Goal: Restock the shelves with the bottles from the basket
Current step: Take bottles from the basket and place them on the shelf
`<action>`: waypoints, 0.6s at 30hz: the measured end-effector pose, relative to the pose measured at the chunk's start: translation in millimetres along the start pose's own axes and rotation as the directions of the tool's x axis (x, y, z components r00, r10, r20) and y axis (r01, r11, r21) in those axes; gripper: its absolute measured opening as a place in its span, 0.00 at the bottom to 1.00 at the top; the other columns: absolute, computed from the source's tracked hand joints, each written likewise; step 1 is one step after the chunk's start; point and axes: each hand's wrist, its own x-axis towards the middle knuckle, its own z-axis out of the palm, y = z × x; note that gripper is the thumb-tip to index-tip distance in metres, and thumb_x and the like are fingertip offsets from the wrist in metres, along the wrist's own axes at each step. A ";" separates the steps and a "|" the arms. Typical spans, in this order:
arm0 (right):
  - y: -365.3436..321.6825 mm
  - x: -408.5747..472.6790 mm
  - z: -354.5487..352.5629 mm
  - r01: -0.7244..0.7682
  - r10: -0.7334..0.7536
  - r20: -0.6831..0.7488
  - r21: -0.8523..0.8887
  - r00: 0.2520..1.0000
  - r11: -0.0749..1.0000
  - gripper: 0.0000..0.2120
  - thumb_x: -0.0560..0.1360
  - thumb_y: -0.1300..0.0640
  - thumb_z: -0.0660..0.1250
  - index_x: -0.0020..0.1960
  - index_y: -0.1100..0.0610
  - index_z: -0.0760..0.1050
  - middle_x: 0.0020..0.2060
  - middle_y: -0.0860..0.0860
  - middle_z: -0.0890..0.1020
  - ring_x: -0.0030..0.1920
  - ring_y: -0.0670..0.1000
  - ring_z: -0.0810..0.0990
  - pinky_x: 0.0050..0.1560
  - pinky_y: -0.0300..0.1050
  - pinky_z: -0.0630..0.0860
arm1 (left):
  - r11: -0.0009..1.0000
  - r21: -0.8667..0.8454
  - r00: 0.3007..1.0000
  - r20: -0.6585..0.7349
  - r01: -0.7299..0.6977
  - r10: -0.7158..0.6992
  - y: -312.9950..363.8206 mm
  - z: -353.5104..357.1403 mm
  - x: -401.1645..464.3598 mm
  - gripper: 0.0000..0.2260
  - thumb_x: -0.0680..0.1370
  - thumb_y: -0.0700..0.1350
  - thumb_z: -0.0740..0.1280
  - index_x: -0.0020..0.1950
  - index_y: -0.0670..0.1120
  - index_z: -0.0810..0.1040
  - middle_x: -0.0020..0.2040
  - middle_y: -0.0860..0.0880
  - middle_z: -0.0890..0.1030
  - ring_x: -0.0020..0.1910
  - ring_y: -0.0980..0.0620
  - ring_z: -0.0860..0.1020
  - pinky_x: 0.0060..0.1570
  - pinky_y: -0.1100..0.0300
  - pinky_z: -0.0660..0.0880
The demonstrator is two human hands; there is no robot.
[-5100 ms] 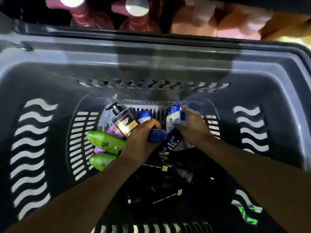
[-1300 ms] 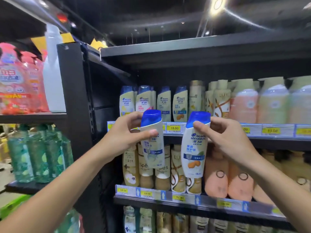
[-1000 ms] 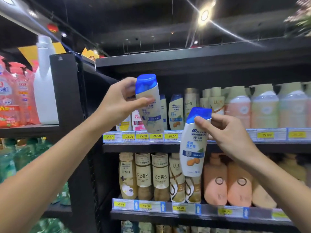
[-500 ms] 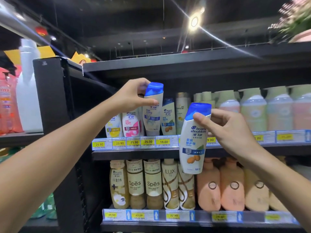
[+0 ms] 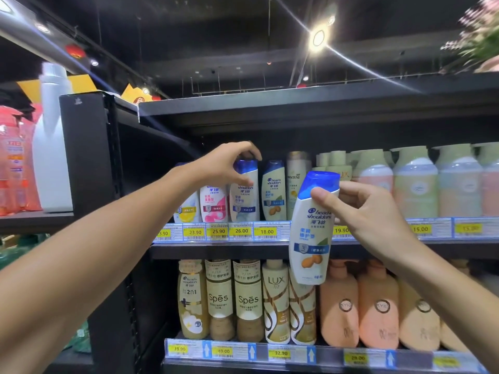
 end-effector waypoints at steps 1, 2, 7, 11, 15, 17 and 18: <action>1.0 0.1 1.1 0.000 0.000 0.002 0.003 1.000 1.000 0.11 0.75 0.51 0.70 0.34 0.46 0.83 0.37 0.43 0.87 0.40 0.38 0.84 0.42 0.34 0.80 | 0.999 0.043 1.000 0.012 -0.019 0.018 0.3 -0.7 1.1 0.21 0.73 0.42 0.77 0.63 0.51 0.75 0.60 0.54 0.77 0.59 0.54 0.77 0.51 0.67 0.77; 1.2 0.2 2.6 -0.004 0.004 0.003 0.008 1.000 1.000 0.10 0.75 0.51 0.71 0.35 0.47 0.83 0.37 0.44 0.87 0.41 0.38 0.84 0.42 0.34 0.80 | 0.995 0.090 0.999 0.025 -0.035 0.033 0.7 -0.9 2.2 0.20 0.74 0.42 0.77 0.63 0.50 0.76 0.60 0.53 0.77 0.59 0.53 0.77 0.50 0.68 0.76; 8.5 -1.7 7.5 -0.030 0.031 0.031 -0.018 0.999 0.999 0.07 0.75 0.51 0.71 0.48 0.53 0.85 0.43 0.44 0.88 0.46 0.39 0.85 0.43 0.32 0.78 | 0.956 0.293 0.993 0.117 -0.004 -0.031 -1.4 5.9 1.9 0.33 0.75 0.43 0.76 0.76 0.54 0.65 0.71 0.50 0.73 0.67 0.48 0.73 0.61 0.54 0.77; 13.0 -3.7 12.2 -0.034 0.034 0.029 -0.018 0.999 0.999 0.05 0.75 0.52 0.71 0.45 0.52 0.84 0.42 0.44 0.88 0.44 0.38 0.85 0.42 0.31 0.77 | 0.851 0.525 0.996 0.082 -0.012 -0.036 -0.2 18.6 -0.6 0.36 0.75 0.49 0.76 0.78 0.50 0.62 0.69 0.47 0.74 0.65 0.47 0.74 0.51 0.59 0.71; 17.4 -3.2 16.1 -0.039 0.040 0.022 -0.047 0.999 0.998 0.10 0.73 0.48 0.71 0.50 0.52 0.85 0.46 0.44 0.88 0.49 0.42 0.86 0.47 0.38 0.80 | 0.740 0.673 0.997 0.064 -0.018 -0.033 4.0 27.9 3.0 0.32 0.73 0.56 0.76 0.71 0.44 0.68 0.59 0.46 0.79 0.48 0.51 0.72 0.44 0.58 0.70; 19.8 -3.7 16.9 -0.039 0.040 0.022 -0.052 0.999 0.998 0.10 0.73 0.47 0.71 0.49 0.51 0.85 0.46 0.44 0.88 0.49 0.42 0.85 0.48 0.40 0.80 | 0.702 0.712 0.996 0.064 -0.002 -0.062 7.5 30.5 5.6 0.29 0.74 0.57 0.75 0.67 0.43 0.70 0.53 0.46 0.78 0.46 0.51 0.72 0.43 0.58 0.71; 20.7 -3.9 17.3 -0.041 0.042 0.022 -0.048 0.999 0.998 0.10 0.73 0.47 0.71 0.50 0.51 0.85 0.46 0.44 0.88 0.50 0.43 0.85 0.49 0.42 0.80 | 0.689 0.725 0.995 0.062 0.006 -0.073 8.8 31.7 6.6 0.28 0.75 0.57 0.74 0.65 0.42 0.71 0.51 0.47 0.77 0.45 0.50 0.73 0.43 0.58 0.73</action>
